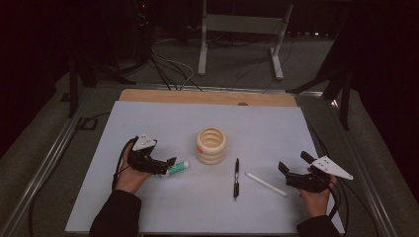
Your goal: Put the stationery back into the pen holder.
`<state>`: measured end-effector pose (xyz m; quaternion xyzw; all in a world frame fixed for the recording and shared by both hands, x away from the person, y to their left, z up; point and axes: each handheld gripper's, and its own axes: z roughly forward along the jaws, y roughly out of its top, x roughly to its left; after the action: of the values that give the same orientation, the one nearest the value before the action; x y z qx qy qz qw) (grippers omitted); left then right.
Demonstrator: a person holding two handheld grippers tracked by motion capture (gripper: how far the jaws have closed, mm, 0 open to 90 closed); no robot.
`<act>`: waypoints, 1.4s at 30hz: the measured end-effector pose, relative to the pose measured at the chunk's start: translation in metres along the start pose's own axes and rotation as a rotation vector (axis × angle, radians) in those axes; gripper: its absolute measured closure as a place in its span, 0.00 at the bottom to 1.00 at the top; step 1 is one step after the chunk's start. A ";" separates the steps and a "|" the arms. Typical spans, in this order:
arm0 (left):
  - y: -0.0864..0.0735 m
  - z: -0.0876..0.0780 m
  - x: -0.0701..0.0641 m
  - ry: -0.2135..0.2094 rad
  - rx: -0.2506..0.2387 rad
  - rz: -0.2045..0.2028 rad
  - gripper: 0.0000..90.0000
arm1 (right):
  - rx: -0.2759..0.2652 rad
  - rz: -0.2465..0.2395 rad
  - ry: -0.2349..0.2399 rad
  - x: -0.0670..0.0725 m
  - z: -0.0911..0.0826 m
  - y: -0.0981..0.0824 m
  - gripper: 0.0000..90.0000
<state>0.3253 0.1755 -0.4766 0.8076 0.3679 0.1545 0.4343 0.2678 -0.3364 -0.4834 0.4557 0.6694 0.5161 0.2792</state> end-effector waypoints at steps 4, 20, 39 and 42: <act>-0.005 0.002 -0.002 -0.003 0.025 0.001 0.02 | -0.004 0.001 0.004 0.000 0.000 0.000 0.00; -0.022 0.004 -0.006 -0.014 0.145 0.040 0.33 | -0.011 0.001 0.002 -0.002 -0.002 0.001 0.00; -0.032 0.019 -0.010 -0.102 0.276 0.177 0.73 | -0.011 0.007 0.002 -0.002 -0.002 0.001 0.00; -0.031 0.018 -0.010 -0.100 0.271 0.173 0.73 | -0.011 0.007 0.002 -0.002 -0.002 0.001 0.00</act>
<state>0.3141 0.1688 -0.5116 0.8940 0.2926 0.0999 0.3244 0.2675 -0.3391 -0.4825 0.4559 0.6652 0.5212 0.2793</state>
